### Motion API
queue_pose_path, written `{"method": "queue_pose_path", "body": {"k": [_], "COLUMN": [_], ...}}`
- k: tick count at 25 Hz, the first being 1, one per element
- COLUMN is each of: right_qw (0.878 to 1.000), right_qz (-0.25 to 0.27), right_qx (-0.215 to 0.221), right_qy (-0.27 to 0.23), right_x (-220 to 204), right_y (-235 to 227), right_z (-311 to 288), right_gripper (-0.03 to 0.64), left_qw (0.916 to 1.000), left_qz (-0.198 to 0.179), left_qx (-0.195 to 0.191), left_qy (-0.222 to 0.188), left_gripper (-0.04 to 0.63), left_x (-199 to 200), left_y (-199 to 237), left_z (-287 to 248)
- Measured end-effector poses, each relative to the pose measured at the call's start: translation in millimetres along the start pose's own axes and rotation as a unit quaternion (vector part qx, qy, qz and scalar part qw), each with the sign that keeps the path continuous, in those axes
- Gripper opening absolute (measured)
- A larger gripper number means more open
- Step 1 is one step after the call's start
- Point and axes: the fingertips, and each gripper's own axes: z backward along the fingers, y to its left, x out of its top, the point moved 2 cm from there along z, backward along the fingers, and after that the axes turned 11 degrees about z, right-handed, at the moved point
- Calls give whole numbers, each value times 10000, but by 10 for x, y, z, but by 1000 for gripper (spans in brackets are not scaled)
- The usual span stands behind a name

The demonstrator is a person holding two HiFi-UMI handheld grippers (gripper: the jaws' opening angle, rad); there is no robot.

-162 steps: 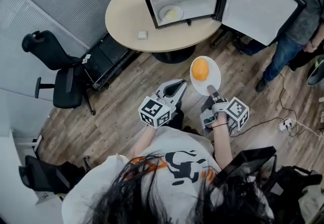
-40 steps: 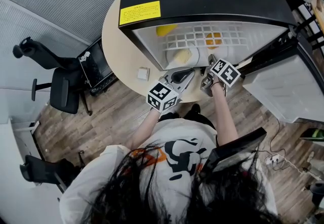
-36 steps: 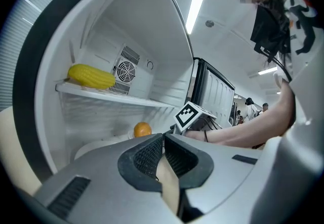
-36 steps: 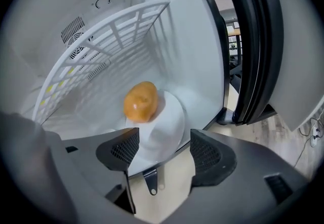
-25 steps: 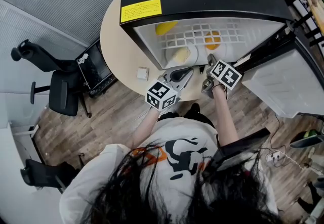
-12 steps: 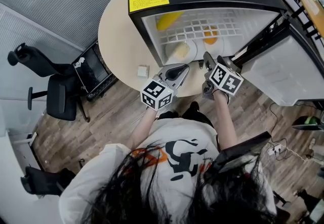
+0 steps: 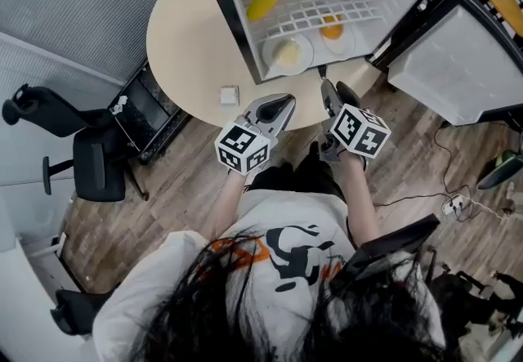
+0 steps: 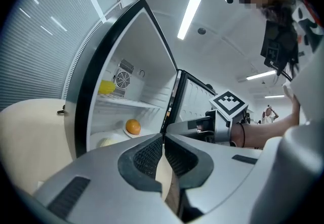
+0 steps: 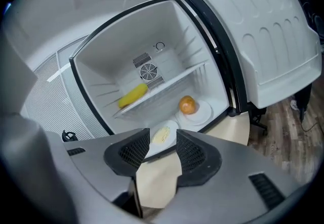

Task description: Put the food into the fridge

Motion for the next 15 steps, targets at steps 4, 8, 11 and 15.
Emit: {"method": "queue_pose_path", "body": {"k": [4,8,11,15], "right_qw": [9999,9997,9999,9999], "right_qz": [-111,-215,-163,-90], "right_qx": [73,62,10,24], "right_qy": [-18,9,45,44], "right_x": [-161,-297,-375,-428], "right_y": [133,178,177,210], "right_z": [228,405,553,752], "right_gripper": [160,129,121,112], "left_qw": [9999,9996,9993,9991], "left_qz": [90,142,157,64], "left_qx": [-80,-178,-254,-333], "left_qy": [91,156,236,271], "left_gripper": [12,12,12,12], "left_x": [-128,-217,-264,-182], "left_y": [-72,-165,-260,-419], "left_z": [91,105,90,80]}}
